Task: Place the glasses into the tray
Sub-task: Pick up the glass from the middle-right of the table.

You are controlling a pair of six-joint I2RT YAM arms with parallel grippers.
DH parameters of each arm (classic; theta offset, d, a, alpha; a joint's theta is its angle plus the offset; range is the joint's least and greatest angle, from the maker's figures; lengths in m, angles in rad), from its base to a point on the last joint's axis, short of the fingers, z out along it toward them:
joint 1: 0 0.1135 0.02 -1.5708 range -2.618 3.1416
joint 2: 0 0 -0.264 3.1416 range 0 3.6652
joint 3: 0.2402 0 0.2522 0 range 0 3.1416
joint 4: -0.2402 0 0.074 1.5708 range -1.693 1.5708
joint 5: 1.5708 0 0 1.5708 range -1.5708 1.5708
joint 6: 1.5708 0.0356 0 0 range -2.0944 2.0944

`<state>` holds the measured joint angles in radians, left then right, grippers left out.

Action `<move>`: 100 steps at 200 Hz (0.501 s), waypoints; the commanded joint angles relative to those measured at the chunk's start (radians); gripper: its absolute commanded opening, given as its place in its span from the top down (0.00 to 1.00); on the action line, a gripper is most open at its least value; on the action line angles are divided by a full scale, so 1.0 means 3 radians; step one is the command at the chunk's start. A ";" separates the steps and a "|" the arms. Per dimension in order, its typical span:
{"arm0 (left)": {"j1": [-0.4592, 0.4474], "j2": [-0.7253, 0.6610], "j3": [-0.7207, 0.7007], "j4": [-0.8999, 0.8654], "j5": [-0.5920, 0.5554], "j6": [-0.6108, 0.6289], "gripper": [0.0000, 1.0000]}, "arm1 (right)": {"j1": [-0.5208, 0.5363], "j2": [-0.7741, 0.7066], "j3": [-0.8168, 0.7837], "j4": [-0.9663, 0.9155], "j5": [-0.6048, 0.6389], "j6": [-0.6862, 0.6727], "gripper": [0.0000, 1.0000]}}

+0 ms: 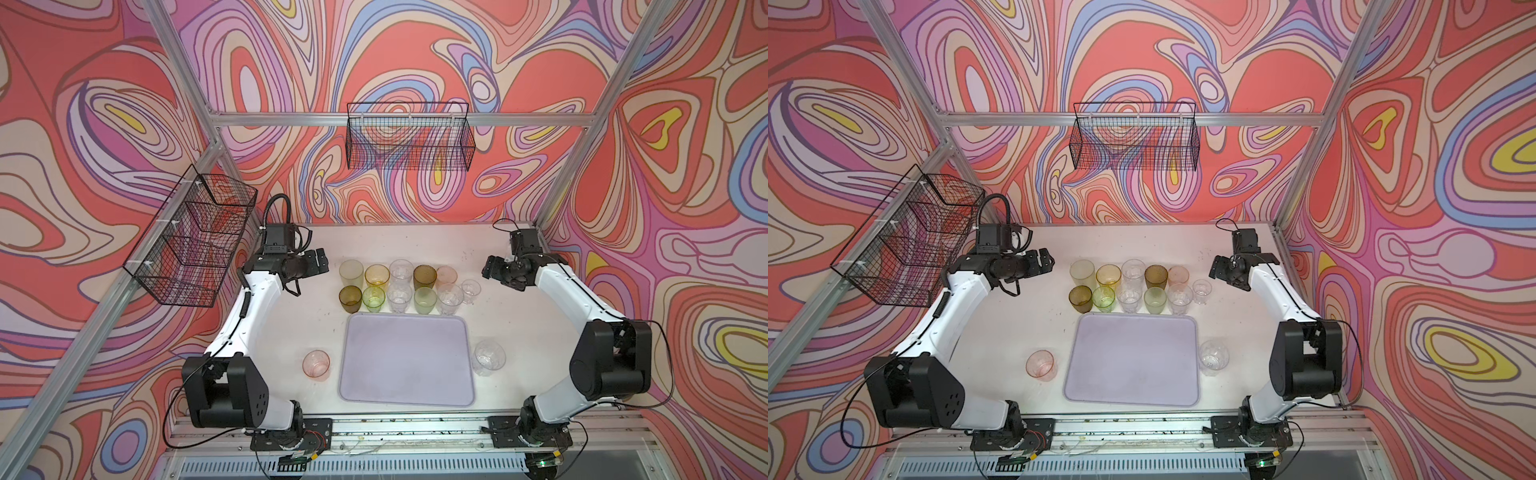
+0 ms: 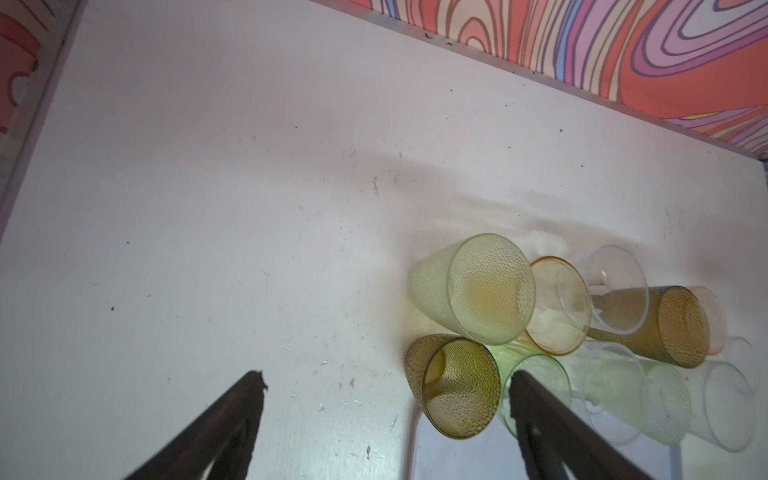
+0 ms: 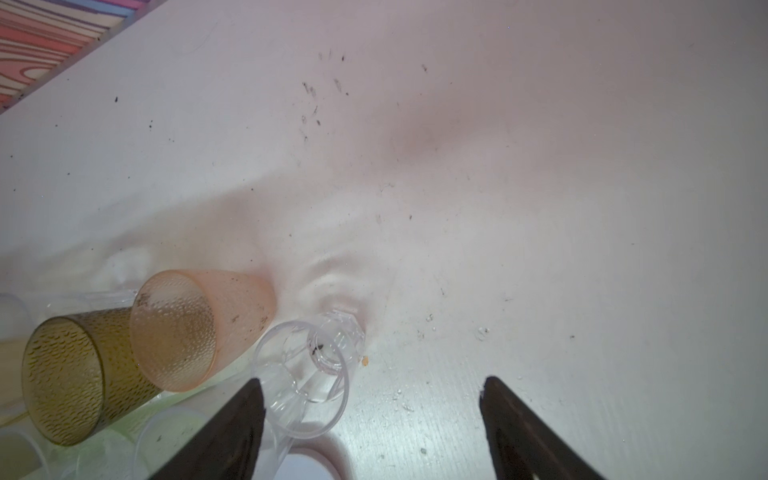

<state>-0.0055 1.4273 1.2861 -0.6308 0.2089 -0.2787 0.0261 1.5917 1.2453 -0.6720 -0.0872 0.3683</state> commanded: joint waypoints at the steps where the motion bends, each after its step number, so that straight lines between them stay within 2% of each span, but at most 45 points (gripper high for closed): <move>1: -0.0030 -0.0115 -0.0068 -0.0134 0.0288 0.0100 0.06 | 0.0028 0.0018 -0.0024 0.0025 -0.0241 0.0052 0.21; 16: -0.0028 -0.0117 -0.0088 -0.0078 0.0391 0.0131 0.06 | 0.0032 0.0052 -0.0040 0.0092 -0.0303 0.0098 0.26; 61: -0.0033 -0.0116 -0.0130 -0.0031 0.0603 0.0141 0.08 | 0.0084 0.0309 0.0010 0.0133 -0.0324 0.0097 0.33; 100: -0.0048 -0.0125 -0.0137 0.0083 0.0935 0.0132 0.08 | 0.0116 0.0457 -0.0014 0.0191 -0.0323 0.0091 0.40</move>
<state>-0.0143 1.4075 1.2549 -0.6308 0.4122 -0.2543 0.0490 1.7088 1.2438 -0.6357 -0.1753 0.3943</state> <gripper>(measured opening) 0.920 0.611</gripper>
